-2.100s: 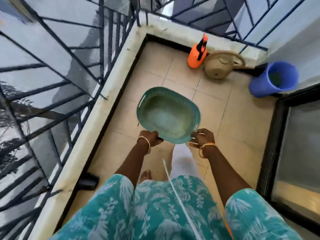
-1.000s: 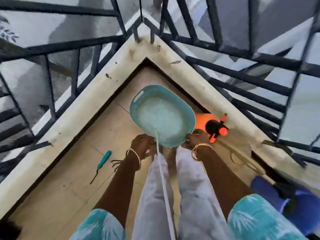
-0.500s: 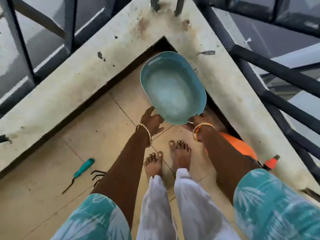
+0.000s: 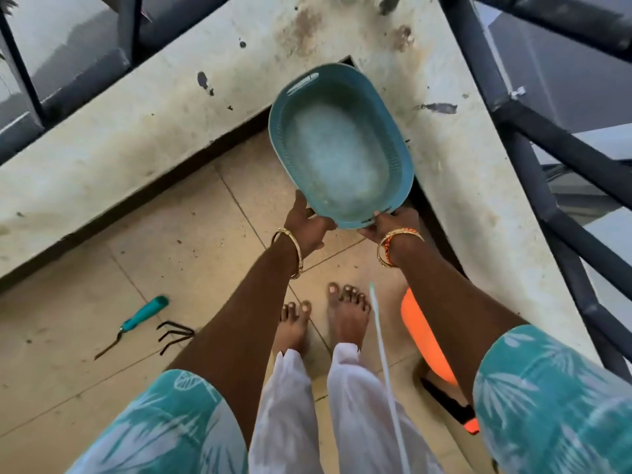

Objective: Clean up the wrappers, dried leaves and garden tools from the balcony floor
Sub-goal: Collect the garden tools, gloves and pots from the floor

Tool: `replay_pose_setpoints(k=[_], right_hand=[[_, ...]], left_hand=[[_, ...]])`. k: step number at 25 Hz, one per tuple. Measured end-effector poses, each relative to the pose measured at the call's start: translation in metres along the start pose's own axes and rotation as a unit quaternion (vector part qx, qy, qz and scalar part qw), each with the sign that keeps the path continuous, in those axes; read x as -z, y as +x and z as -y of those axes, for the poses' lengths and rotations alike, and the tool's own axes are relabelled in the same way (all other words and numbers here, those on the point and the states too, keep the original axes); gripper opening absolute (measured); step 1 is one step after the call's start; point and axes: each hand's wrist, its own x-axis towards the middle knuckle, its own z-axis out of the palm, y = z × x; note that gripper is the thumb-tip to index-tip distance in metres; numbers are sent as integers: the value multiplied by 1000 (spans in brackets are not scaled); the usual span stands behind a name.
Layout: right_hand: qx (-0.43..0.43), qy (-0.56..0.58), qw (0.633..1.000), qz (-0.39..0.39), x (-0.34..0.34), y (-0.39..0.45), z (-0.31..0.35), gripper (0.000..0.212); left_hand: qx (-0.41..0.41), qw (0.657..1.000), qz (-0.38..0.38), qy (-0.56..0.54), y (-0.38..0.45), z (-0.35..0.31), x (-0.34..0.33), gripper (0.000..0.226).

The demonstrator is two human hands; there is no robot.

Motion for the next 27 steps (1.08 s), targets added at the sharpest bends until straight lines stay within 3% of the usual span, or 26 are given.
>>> replay_pose_setpoints(k=[4,6,8,10,13,19,27], right_hand=[[27,-41,999,24,2,2,-6,15],[59,-134,989,16,8,-4,-5,19],[135,-300,941,-80,16,-13,-4,38],[202,-381,885,-174,28,-29,-2,40],[298,-460,819,-169,40,-64,-6,33],[524,-551,645,-79,52,-152,-10,32],[549,-621,554,76,32,-254,-58,47]], left_hand=[[-22,997,-9,71,6,9,4,87],[-23,992,-57,113,6,17,11,77],[-25,959,-116,258,-2,25,18,60],[-27,900,-142,412,-24,37,18,51],[-54,851,-144,502,-73,59,14,54],[-40,877,-190,441,-182,104,17,70],[-22,885,-253,389,-261,173,56,76]])
